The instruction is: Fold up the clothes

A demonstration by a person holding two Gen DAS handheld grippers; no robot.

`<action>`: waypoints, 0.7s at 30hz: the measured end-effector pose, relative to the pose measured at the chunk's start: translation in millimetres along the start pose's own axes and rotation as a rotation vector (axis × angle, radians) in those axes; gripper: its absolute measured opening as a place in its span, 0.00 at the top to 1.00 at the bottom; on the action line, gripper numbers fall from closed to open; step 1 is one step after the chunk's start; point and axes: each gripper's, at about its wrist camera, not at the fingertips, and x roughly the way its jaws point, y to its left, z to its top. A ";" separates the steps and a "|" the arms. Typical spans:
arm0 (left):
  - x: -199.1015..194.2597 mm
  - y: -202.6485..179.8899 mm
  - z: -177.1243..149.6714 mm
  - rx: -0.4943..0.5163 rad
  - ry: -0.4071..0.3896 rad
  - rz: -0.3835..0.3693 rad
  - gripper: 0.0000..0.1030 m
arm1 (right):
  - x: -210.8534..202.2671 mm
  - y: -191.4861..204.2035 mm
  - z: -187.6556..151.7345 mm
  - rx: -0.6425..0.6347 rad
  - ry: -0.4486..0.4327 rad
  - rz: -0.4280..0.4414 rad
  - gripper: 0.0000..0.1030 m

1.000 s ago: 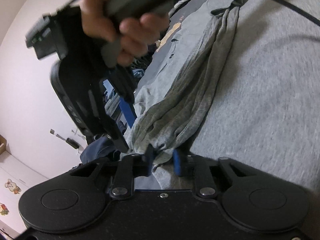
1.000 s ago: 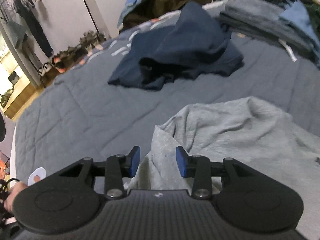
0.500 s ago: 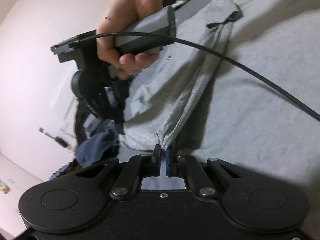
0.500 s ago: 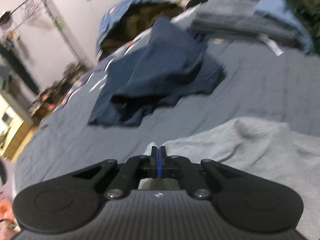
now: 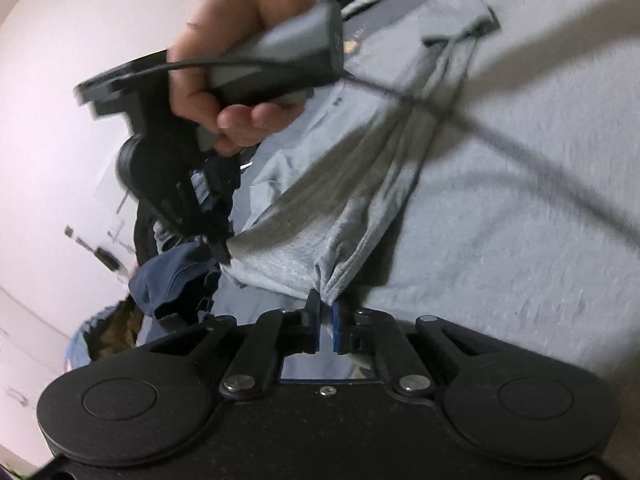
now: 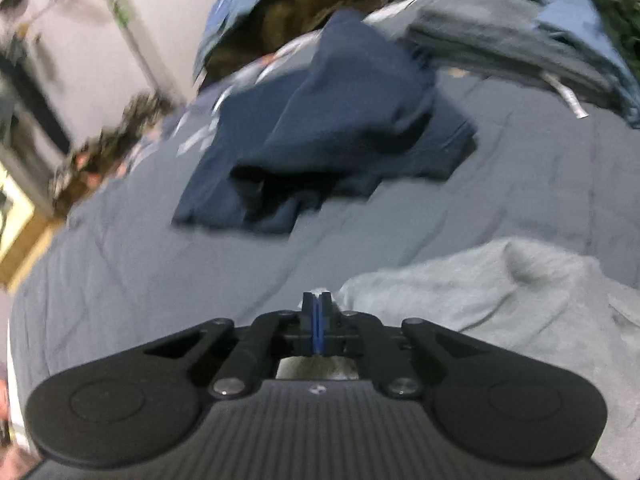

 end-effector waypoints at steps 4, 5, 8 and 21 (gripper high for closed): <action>-10.4 38.5 -1.0 -0.163 -0.002 0.040 0.96 | -12.9 -8.5 11.7 0.068 -0.104 0.008 1.00; -5.6 43.7 -4.9 -0.211 0.022 0.030 0.95 | -10.0 -9.0 13.9 0.075 -0.101 0.018 1.00; 14.7 37.6 -16.1 -0.212 0.115 0.000 0.92 | 6.1 -4.5 15.7 0.047 -0.070 0.000 0.99; -15.3 94.5 -15.8 -0.517 0.001 -0.098 0.65 | -143.6 -40.5 -35.6 0.073 -0.218 -0.103 0.62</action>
